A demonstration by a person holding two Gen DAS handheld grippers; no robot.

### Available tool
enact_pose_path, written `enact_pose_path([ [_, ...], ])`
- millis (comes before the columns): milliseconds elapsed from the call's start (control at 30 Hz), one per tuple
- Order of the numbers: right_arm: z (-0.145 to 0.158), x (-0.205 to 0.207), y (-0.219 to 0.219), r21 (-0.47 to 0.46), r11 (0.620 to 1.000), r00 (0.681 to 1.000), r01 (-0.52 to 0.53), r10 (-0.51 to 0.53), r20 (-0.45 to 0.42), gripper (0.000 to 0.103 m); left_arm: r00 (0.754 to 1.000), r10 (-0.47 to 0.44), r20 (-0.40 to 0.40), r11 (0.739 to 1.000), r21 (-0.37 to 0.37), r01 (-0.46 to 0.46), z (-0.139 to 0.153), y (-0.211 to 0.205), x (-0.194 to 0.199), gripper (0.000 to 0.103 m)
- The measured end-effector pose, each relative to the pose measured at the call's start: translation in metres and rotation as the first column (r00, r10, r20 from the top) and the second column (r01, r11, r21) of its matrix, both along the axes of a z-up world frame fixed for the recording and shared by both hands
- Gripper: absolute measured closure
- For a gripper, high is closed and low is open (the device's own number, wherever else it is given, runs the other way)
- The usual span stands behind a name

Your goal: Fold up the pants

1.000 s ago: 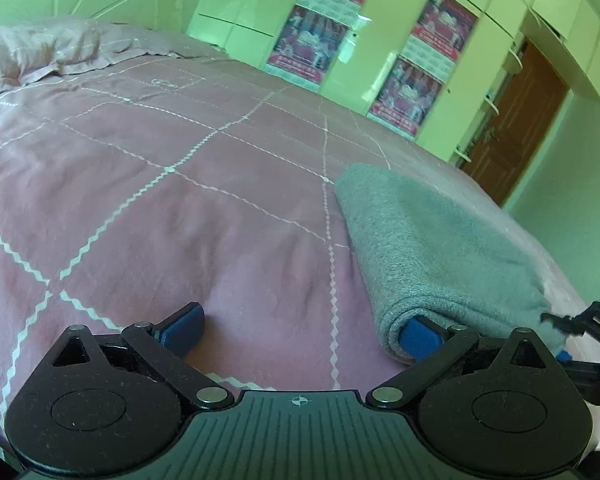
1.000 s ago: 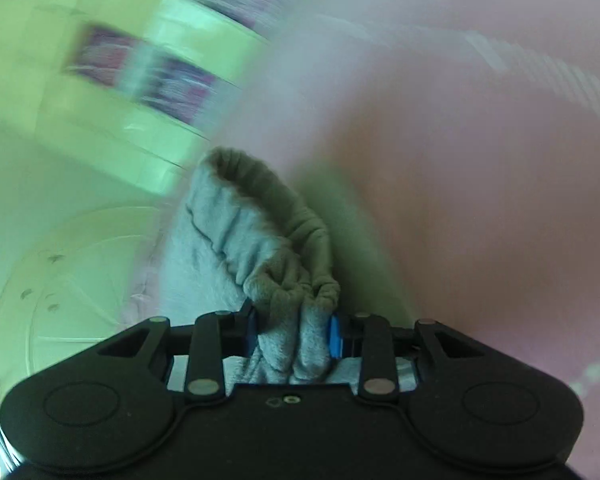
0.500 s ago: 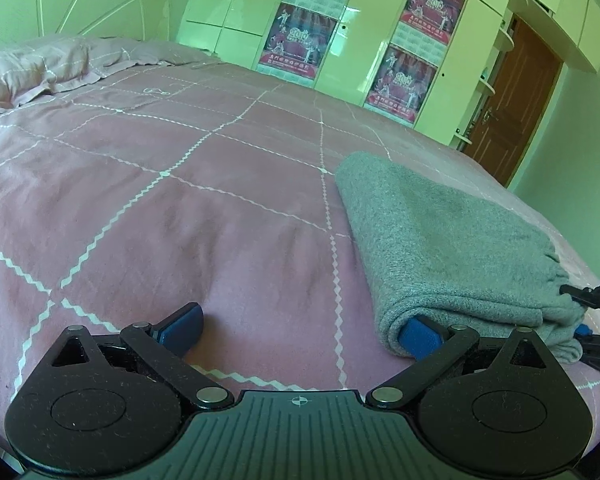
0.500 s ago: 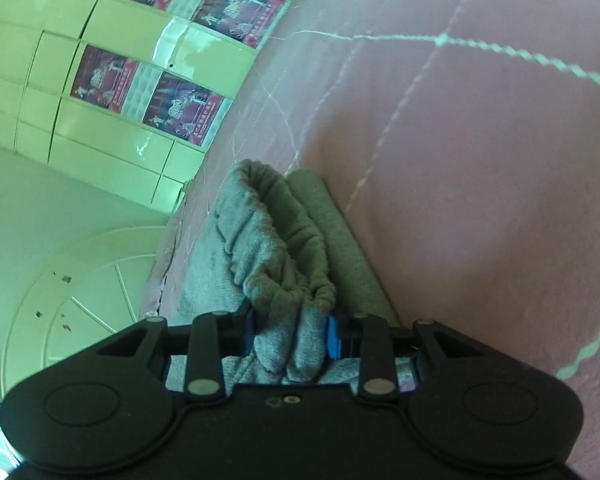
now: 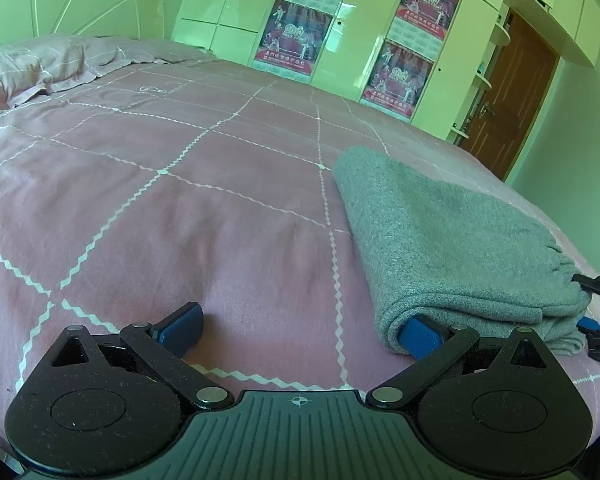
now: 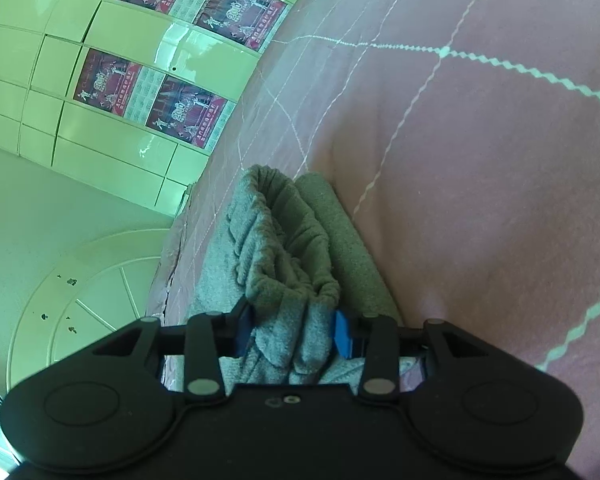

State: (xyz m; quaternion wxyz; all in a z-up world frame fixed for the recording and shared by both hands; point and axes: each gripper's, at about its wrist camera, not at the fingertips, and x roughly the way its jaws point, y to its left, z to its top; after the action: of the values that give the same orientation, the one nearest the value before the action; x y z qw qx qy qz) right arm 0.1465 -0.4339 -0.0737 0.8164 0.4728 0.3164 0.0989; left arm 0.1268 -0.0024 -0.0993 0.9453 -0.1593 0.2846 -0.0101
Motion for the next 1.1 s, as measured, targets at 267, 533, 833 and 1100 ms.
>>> enact_pose_path([
  [267,0.051,-0.021,0.000,-0.202,0.976,0.982,0.085,-0.048,0.180,0.065,1.000,-0.013,-0.026,0.999,-0.030,0.012,0.007,0.008,-0.007,0.002],
  [533,0.071,0.025,0.031,-0.271,0.955,0.964,-0.119,0.177,0.200,0.049,0.989,0.105,0.101,0.992,-0.077,-0.098,0.049,0.027,-0.011,0.000],
  [833,0.039,0.061,0.022,-0.312,0.934,0.983,-0.174,0.181,-0.006,0.101,0.977,-0.112,-0.183,0.992,-0.082,0.098,0.012,0.005,0.111,0.000],
  [1100,0.034,0.043,-0.037,-0.178,0.970,0.985,-0.164,0.170,0.020,0.022,0.974,-0.179,-0.140,0.972,-0.176,0.153,0.016,0.015,0.116,0.000],
])
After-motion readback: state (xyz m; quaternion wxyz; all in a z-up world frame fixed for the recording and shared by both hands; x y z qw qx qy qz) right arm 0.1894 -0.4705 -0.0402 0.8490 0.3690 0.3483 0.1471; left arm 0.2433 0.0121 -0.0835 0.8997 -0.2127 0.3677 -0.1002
